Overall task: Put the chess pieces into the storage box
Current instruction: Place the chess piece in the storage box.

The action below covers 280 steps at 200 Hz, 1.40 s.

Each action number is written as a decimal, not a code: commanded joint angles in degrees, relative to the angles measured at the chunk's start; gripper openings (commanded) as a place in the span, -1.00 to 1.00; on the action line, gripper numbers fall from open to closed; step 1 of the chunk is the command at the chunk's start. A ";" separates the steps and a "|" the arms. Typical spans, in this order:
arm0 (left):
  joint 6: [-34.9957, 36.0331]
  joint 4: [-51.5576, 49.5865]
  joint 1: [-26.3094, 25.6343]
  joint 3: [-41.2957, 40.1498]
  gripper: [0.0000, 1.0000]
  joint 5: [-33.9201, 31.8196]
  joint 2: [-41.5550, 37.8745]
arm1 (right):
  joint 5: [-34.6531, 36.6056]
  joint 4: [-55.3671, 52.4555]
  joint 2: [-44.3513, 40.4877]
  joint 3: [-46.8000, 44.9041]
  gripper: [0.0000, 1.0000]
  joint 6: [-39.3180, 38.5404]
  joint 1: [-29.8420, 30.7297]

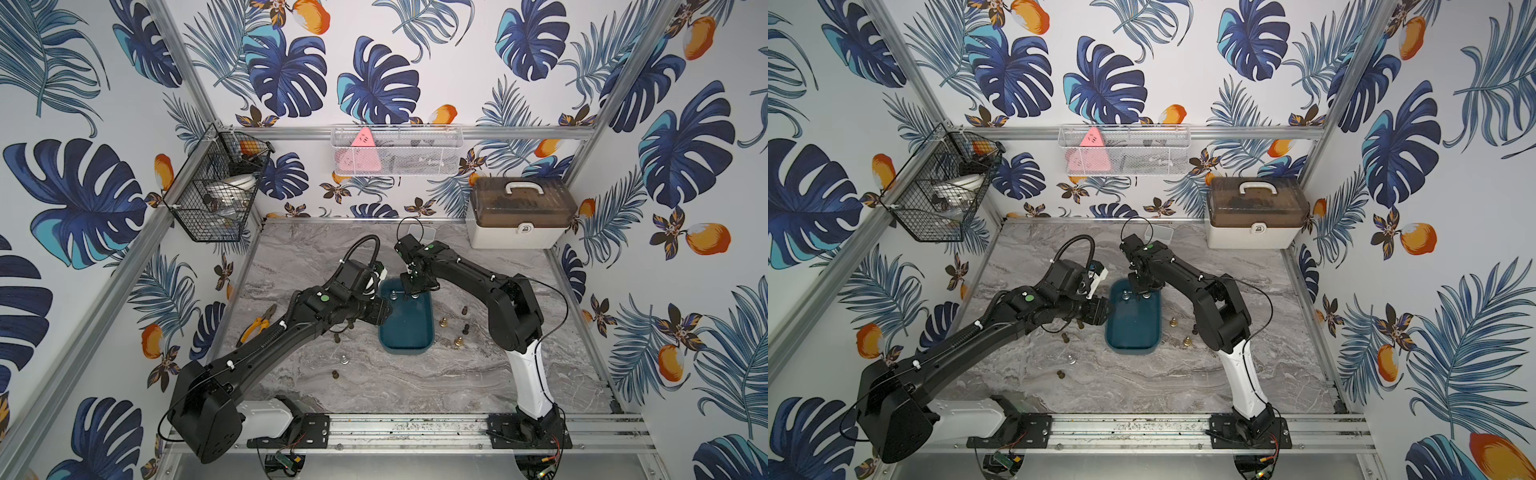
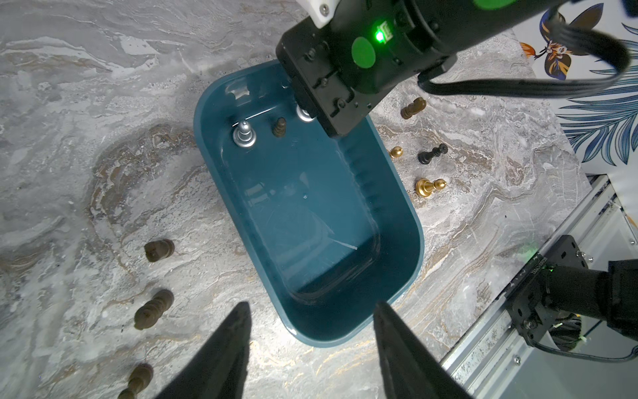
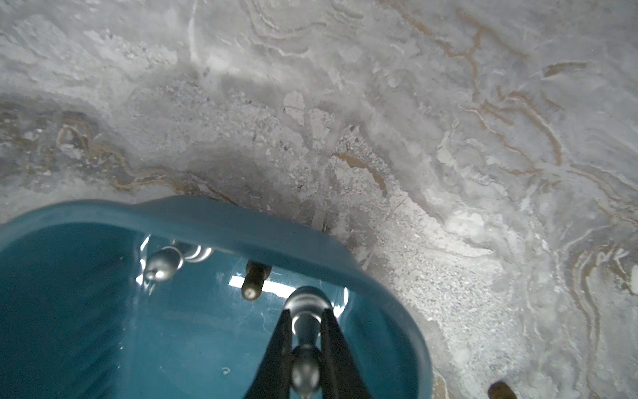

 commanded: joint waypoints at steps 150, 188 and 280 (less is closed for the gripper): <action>0.36 0.24 0.04 0.55 0.21 0.45 0.69 | 0.83 -0.46 2.87 0.35 -0.73 -0.17 0.12; 0.24 0.28 0.04 0.44 0.21 0.39 0.50 | 1.37 0.66 3.07 0.68 -0.73 -0.19 0.16; -0.27 0.60 0.05 -0.02 0.21 -0.33 0.14 | 2.43 1.71 2.27 -0.65 -0.57 -0.52 0.13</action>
